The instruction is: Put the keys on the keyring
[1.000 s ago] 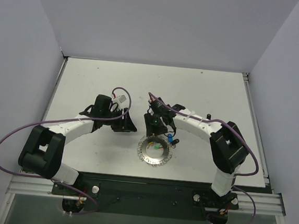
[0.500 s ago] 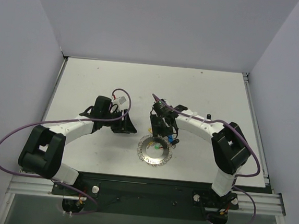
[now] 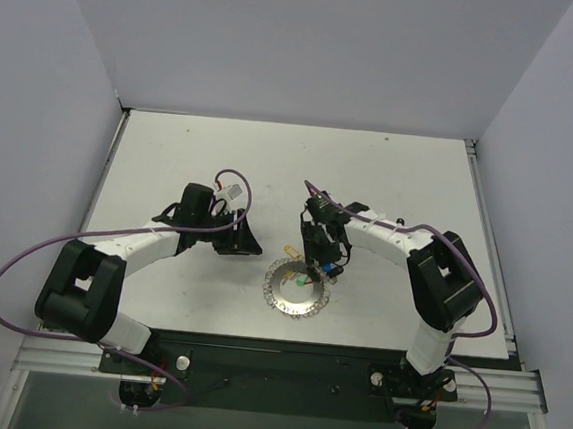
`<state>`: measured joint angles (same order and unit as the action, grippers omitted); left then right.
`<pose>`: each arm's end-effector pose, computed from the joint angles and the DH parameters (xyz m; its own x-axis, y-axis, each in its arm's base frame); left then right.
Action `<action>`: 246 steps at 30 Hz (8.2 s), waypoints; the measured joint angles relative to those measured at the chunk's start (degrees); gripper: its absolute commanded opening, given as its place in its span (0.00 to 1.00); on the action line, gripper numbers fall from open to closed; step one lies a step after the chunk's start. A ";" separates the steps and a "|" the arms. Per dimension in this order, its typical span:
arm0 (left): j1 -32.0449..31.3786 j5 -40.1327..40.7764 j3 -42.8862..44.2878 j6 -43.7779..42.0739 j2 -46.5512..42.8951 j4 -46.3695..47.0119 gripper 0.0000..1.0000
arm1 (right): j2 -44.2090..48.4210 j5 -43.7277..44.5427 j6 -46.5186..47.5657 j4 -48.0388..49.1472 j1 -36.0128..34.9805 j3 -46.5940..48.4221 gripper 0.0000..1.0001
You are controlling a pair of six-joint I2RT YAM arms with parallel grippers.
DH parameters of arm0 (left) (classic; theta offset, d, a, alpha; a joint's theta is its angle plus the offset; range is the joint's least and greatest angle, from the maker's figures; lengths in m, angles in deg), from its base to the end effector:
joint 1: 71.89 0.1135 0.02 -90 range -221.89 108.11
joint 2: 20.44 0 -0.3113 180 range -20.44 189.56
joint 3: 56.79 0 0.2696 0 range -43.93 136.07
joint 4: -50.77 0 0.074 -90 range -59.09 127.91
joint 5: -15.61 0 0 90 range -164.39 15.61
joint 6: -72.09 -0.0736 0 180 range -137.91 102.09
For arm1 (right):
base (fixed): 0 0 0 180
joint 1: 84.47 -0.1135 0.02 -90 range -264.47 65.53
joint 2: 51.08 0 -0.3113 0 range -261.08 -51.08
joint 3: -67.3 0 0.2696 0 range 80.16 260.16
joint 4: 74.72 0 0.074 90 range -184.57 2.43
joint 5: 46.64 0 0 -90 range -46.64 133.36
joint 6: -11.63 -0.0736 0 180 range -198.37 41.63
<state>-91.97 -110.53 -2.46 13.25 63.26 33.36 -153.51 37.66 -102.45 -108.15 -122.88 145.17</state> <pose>0.2783 -0.1479 0.1935 -0.9254 -0.1066 -0.3636 0.2077 0.6599 -0.7221 0.3169 0.2606 0.1806 -0.8757 -0.1762 -0.4496 -0.3310 0.8969 0.2932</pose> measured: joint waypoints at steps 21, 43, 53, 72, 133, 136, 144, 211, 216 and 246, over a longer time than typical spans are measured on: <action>0.00 -0.63 0.00 -0.04 0.07 0.26 0.59 | 1.22 -5.22 3.56 6.27 0.50 -3.54 0.00; 0.00 -13.20 4.07 -0.07 -10.71 13.33 0.57 | 12.61 -27.52 17.86 1.38 0.50 4.42 0.00; 0.00 -27.36 4.66 2.86 -16.11 24.50 0.56 | 16.79 -40.92 21.84 -4.20 0.57 13.77 0.00; -0.90 -36.39 9.18 12.70 -20.70 39.95 0.54 | 19.65 -60.57 24.35 -14.34 0.09 27.36 0.00; -15.41 -17.16 12.39 -6.84 -26.62 14.16 0.00 | 39.60 -36.41 16.37 -1.73 2.32 16.20 0.95; -15.30 -15.43 11.56 -7.67 -27.10 14.23 0.00 | 40.28 -35.39 16.09 -0.04 2.95 15.17 0.95; -13.51 -13.64 8.11 -8.09 -28.50 16.20 0.00 | 40.35 -29.16 12.02 1.70 9.35 11.19 0.95; -3.06 -24.65 3.91 2.49 -24.17 32.68 0.00 | -12.50 7.74 -2.49 -6.58 37.27 15.98 0.00; -3.06 -24.63 3.91 2.40 -24.65 32.37 0.00 | -10.43 5.95 -1.79 -6.73 37.22 13.55 0.00; -2.91 -20.44 6.75 -8.46 -33.70 13.40 0.00 | 27.23 -18.95 11.30 -12.96 16.48 18.16 0.00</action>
<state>-94.87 -130.97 4.29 4.79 29.55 46.76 -126.28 18.71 -91.15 -121.11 -106.40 163.34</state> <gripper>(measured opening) 0.022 0.026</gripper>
